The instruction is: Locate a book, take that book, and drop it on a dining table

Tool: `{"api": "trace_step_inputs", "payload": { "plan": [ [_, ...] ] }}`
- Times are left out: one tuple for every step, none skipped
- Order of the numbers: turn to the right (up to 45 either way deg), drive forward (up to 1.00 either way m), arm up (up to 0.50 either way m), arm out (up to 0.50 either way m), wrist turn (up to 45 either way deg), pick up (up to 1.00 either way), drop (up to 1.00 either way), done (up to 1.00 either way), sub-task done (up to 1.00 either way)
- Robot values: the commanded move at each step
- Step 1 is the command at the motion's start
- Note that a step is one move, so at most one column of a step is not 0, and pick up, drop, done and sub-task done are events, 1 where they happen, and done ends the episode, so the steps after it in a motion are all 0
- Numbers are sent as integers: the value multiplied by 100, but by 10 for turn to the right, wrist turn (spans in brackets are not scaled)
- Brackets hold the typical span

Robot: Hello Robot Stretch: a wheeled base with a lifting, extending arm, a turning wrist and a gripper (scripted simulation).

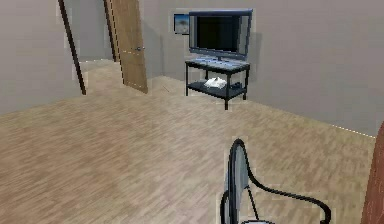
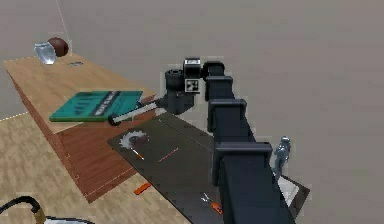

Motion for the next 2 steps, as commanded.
{"api": "trace_step_inputs", "payload": {
  "plan": [
    [0, 0, 0, 0, -450, 0, 0, 0, 0],
    [0, 0, 0, 0, -300, 0, 0, 0, 0]
  ]
}}
